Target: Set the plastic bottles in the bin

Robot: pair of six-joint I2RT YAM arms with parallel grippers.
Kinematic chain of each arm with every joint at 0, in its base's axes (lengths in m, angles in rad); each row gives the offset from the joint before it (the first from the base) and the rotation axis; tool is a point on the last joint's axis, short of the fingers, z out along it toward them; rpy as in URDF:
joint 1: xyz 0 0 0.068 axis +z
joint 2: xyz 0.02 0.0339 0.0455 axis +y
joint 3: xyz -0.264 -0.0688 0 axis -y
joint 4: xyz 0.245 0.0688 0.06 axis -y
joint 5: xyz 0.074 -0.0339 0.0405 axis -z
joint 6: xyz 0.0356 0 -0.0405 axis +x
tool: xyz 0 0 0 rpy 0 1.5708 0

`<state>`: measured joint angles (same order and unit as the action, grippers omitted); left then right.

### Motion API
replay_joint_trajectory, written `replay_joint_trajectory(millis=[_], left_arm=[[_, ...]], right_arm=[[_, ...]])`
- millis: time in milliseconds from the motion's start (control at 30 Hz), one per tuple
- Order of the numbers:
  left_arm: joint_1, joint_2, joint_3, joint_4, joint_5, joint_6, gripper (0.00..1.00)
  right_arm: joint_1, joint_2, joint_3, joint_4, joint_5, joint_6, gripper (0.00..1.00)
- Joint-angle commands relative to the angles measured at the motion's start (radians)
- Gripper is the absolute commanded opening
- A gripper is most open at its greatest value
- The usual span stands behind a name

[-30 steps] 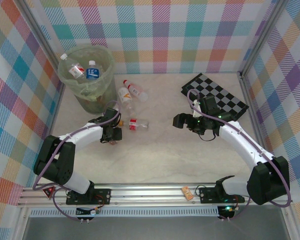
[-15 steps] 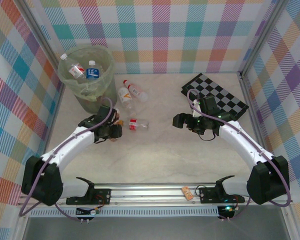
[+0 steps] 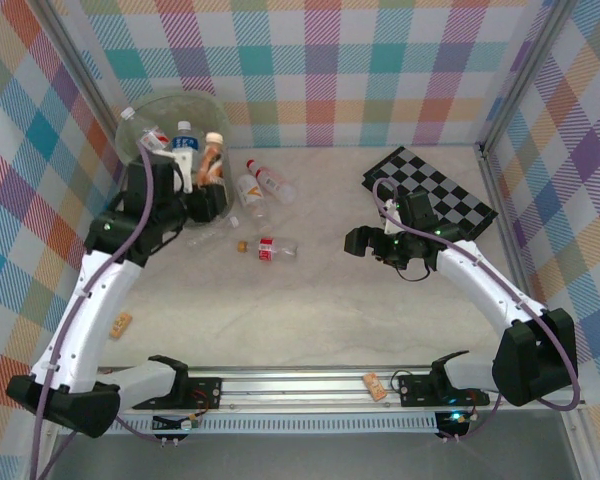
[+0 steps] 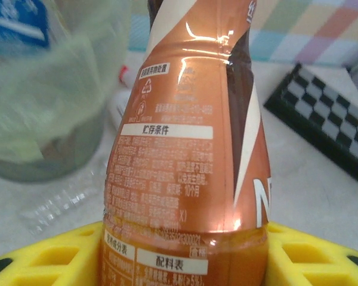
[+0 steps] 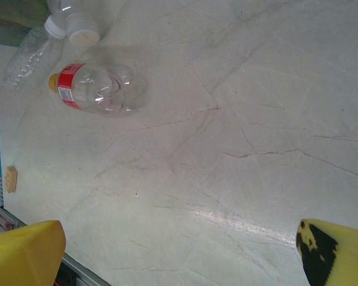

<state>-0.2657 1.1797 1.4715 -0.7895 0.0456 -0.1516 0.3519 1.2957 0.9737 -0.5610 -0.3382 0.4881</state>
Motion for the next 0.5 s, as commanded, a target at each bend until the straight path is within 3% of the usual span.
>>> replay_joint_trajectory(millis=[0, 233, 367, 467], left_arm=[[0.083, 0.088, 0.100, -0.012, 0.097, 0.039, 0.32], [0.229, 0.320, 0.346, -0.004, 0.135, 0.006, 0.27], [0.248, 0.454, 0.519, -0.034, 0.013, 0.085, 0.27], [0.256, 0.568, 0.642, -0.095, 0.016, 0.120, 0.27]], right_arm=[[-0.001, -0.032, -0.007, 0.001, -0.011, 0.005, 0.99], [-0.001, -0.069, -0.019, -0.019, 0.010, 0.001, 0.99], [-0.001, -0.075, -0.028, -0.019, 0.007, -0.003, 0.99], [-0.001, -0.072, -0.040, -0.017, 0.002, -0.003, 0.99]])
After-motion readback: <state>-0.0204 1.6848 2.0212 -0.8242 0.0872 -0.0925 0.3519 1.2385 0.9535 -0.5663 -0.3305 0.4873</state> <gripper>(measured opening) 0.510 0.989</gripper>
